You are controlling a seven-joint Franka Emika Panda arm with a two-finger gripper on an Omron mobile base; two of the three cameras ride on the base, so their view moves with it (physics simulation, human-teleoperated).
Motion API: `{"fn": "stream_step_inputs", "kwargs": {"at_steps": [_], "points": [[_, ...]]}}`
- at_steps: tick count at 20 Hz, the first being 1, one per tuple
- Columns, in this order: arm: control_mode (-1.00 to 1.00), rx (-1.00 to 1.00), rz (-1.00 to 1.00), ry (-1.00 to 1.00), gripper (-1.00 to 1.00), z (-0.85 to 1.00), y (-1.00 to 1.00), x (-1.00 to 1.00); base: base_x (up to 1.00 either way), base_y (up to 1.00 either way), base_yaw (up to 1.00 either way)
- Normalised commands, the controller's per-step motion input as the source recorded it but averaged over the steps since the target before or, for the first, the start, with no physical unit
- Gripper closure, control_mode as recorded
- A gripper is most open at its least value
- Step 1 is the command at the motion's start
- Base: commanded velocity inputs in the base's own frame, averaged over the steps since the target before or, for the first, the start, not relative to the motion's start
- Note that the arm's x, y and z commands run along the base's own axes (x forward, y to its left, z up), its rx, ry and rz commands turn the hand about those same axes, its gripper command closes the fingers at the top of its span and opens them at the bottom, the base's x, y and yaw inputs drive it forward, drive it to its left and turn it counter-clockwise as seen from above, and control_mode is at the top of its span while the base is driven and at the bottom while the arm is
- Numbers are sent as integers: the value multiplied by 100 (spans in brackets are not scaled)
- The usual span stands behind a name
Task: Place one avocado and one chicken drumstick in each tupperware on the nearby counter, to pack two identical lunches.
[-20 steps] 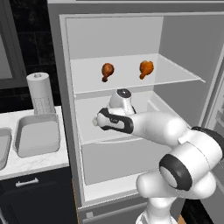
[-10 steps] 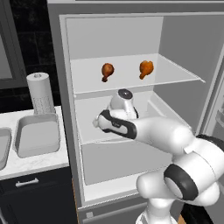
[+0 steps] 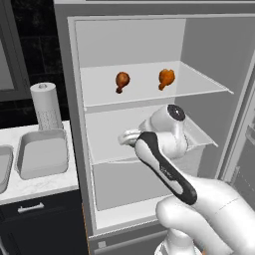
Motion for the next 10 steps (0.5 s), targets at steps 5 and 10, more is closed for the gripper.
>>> {"fn": "stream_step_inputs", "kwargs": {"at_steps": [5, 10], "points": [[-100, 21, -18, 11, 100, 100, -62, -100, 0, 0, 0], [-100, 14, -19, 21, 100, 95, -65, -100, 0, 0, 0]]}}
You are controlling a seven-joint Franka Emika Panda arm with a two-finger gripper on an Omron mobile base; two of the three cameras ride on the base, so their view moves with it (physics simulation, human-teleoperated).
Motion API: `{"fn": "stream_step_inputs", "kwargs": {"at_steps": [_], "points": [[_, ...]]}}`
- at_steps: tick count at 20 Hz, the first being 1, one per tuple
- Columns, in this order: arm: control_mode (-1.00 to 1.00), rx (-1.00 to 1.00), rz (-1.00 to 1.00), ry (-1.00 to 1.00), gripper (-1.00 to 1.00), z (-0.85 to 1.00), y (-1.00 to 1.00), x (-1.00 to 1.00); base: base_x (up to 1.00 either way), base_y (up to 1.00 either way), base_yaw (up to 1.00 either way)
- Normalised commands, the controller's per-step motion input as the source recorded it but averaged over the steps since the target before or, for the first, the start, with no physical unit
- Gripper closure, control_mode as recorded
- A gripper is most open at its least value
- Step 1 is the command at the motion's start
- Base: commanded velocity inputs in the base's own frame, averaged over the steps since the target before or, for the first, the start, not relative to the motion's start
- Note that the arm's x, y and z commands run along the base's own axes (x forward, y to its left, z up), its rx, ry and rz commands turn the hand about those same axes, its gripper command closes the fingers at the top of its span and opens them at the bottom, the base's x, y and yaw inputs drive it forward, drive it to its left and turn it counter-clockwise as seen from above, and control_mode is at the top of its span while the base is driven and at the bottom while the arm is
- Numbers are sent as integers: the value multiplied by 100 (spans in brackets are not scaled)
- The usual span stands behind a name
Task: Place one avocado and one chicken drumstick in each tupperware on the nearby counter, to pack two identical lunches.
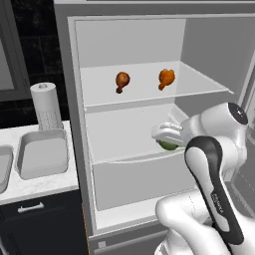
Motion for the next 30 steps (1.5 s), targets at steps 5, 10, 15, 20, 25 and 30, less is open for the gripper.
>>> {"fn": "stream_step_inputs", "kwargs": {"at_steps": [5, 10, 15, 20, 25, 30], "points": [[100, -2, -13, 19, 100, 21, -5, -80, -20, 6, 0], [100, 0, 0, 0, 100, 0, 0, 0, -99, 90, 21], [100, 0, 0, 0, 100, 0, 0, 0, -46, 100, 18], [100, 0, 0, 0, 100, 0, 0, 0, 43, 100, -1], [100, 0, 0, 0, 100, 0, 0, 0, 94, 77, -20], [100, 0, 0, 0, 100, 0, 0, 0, 96, 4, -28]]}}
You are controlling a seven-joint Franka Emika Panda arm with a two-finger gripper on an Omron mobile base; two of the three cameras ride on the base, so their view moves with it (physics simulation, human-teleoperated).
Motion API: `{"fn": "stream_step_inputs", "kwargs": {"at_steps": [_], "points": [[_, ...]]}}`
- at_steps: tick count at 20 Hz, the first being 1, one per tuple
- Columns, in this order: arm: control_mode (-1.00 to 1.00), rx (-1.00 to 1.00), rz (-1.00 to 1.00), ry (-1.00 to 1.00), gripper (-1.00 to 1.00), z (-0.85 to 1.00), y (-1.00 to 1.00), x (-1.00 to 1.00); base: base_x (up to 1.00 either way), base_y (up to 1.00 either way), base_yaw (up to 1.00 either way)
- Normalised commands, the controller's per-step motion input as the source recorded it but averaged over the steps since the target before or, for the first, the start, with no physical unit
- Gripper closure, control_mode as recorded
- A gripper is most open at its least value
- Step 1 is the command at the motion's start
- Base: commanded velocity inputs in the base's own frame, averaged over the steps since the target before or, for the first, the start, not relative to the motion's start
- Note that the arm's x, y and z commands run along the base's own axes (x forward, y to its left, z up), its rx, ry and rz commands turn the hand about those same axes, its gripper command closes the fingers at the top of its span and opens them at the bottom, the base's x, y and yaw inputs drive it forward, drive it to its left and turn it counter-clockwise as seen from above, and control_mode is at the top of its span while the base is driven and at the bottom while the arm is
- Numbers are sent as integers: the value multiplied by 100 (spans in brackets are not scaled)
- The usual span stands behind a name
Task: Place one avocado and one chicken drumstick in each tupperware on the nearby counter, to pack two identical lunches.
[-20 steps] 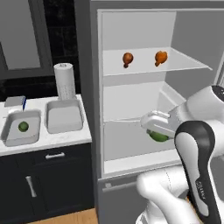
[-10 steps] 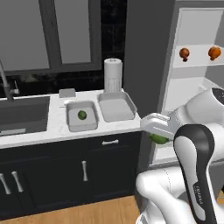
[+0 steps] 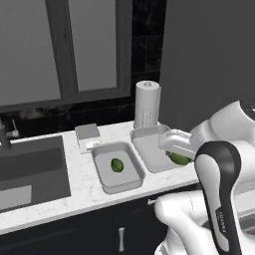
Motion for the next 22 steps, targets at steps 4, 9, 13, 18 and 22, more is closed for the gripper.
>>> {"fn": "stream_step_inputs", "kwargs": {"at_steps": [4, 9, 13, 18, 22], "points": [[-100, -6, -14, 0, 100, -22, -13, 73, 23, 0, -3], [-100, -20, -22, 0, 100, -67, -27, 100, 0, 0, 0], [-100, -17, -16, 0, 100, -79, -47, 100, 0, 0, 0], [-100, -6, -11, 9, 100, -81, -58, 100, 0, 0, 0], [-100, 0, -14, 23, 100, -62, -30, 100, 0, 0, 0]]}}
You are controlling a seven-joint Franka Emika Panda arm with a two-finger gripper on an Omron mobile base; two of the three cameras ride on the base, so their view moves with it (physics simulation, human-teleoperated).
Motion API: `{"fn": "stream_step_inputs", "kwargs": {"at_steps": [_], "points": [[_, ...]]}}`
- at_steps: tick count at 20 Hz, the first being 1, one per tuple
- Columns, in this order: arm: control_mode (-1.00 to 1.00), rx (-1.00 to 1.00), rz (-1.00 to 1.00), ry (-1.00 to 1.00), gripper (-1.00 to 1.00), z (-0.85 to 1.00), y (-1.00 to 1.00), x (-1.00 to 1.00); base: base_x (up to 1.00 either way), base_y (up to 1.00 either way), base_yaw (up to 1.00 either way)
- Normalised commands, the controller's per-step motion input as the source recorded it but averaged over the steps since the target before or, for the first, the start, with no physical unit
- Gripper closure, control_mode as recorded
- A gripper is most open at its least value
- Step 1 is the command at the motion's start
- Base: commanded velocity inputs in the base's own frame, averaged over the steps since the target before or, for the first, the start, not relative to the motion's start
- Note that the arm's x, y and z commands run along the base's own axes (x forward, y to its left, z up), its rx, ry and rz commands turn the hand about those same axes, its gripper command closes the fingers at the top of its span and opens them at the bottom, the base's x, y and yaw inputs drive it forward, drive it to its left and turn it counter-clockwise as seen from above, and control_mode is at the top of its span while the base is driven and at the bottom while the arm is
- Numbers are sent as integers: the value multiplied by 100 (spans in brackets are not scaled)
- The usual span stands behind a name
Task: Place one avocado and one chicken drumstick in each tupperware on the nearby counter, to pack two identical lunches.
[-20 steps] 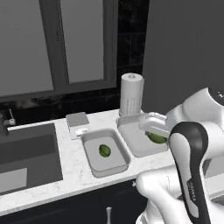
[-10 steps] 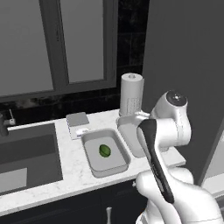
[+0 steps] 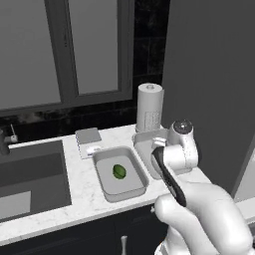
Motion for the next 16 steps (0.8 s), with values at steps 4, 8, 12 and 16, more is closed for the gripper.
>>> {"fn": "stream_step_inputs", "kwargs": {"at_steps": [4, 8, 12, 16], "points": [[-100, 0, -13, 23, -100, -63, -15, 100, 0, 0, 0], [-100, 0, -10, 10, -100, -51, -18, 100, 0, 0, 0], [-100, -4, -2, 0, -100, -15, -2, 49, 0, 0, 0], [-100, 2, -11, 9, -100, 85, 9, 8, 0, 0, 0]]}}
